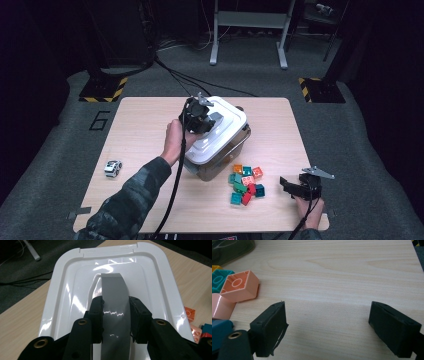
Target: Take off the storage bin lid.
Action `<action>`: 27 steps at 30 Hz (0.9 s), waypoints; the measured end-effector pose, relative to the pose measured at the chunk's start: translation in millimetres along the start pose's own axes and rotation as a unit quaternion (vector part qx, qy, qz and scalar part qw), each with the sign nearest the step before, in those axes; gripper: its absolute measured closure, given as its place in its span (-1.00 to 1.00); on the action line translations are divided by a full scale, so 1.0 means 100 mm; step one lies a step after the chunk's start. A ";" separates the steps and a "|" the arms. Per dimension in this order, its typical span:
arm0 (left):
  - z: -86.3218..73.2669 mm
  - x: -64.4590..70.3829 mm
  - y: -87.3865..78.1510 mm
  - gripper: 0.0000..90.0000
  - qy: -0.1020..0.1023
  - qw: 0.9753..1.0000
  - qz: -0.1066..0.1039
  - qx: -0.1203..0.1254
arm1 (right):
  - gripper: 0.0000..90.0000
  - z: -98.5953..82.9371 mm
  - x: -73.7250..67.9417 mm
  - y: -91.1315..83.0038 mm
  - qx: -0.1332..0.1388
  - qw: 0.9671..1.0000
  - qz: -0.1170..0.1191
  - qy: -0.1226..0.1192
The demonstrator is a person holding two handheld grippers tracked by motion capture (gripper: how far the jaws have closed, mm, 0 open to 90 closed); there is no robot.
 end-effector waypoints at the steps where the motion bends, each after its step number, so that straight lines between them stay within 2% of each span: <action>1: 0.01 -0.03 -0.03 0.48 -0.001 1.000 0.003 0.001 | -0.69 0.00 0.00 0.00 0.000 1.000 0.000 0.000; 7: 0.06 -0.28 -0.17 0.48 -0.013 1.000 0.022 0.010 | -0.69 0.00 -0.01 0.00 -0.001 1.000 -0.004 0.000; 9: 0.06 -0.32 -0.19 0.48 -0.015 0.999 0.026 0.011 | -0.70 0.00 -0.01 0.01 0.000 1.000 -0.005 -0.004; 15: 0.03 -0.60 -0.30 0.48 -0.029 0.998 0.052 0.012 | -0.79 -0.01 -0.04 0.02 -0.007 1.000 -0.010 -0.022; 24: -0.03 -0.89 -0.36 0.48 -0.048 0.996 0.078 0.010 | -0.84 -0.02 -0.08 0.04 -0.017 0.999 -0.018 -0.037; 27: -0.07 -0.97 -0.37 0.48 -0.055 0.995 0.086 0.010 | -0.92 -0.02 -0.09 0.06 -0.021 0.998 -0.020 -0.048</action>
Point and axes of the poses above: each handheld gripper's, and its own axes: y roughly forward along the jaws, z roughly out of its top, x roughly to its right, the point moved 5 cm from there along y, roughly forward along the jaws, and after that the axes turned 5 degrees about x, right-handed, at the moved point
